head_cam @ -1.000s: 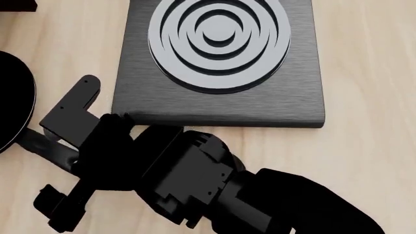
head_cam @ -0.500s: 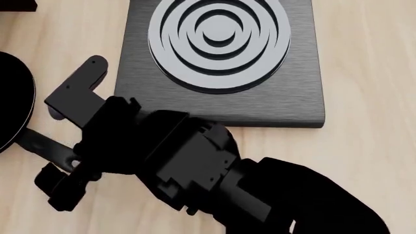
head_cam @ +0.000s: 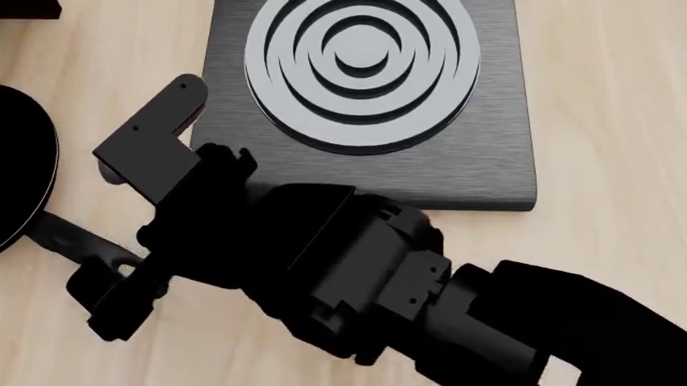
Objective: Put the frying pan under the cabinet shelf.
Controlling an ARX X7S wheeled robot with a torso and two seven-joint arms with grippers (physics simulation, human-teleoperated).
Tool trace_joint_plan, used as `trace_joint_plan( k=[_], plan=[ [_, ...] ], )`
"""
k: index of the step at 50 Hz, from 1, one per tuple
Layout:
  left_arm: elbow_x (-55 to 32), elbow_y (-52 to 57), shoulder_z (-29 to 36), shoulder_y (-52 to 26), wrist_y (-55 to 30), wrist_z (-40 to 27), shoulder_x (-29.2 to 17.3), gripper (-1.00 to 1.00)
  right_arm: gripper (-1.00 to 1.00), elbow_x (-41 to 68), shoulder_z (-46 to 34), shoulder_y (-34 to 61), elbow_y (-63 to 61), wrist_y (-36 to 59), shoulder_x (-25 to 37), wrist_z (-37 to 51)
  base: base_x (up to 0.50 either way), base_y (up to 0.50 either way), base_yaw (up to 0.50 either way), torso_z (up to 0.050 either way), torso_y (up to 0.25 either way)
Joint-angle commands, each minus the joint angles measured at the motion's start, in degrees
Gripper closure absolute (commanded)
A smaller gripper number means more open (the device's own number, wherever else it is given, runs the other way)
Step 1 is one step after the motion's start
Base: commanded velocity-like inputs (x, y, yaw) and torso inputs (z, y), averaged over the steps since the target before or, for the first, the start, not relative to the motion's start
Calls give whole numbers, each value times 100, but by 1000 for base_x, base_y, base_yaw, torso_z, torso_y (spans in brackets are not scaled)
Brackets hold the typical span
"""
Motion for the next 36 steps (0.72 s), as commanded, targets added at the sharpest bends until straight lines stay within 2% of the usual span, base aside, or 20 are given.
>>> trace_joint_plan(
  k=[1, 18, 36],
  plan=[
    [43, 199, -3, -43, -199, -68, -64, -100, -100, 298, 286, -34, -1985, -25, 1159, 1152, 0, 0, 0, 0, 0],
    [48, 443, 80, -274, -640, -76, -63, -100, -100, 552, 554, -395, -4077, -298, 2541, 2370, 0, 0, 0, 0, 0],
    [7, 567, 68, -344, -816, -119, -123, -100, -100, 525, 700, -788, -4919, -659, 3259, 2970, 0, 0, 0, 0, 0]
  ],
)
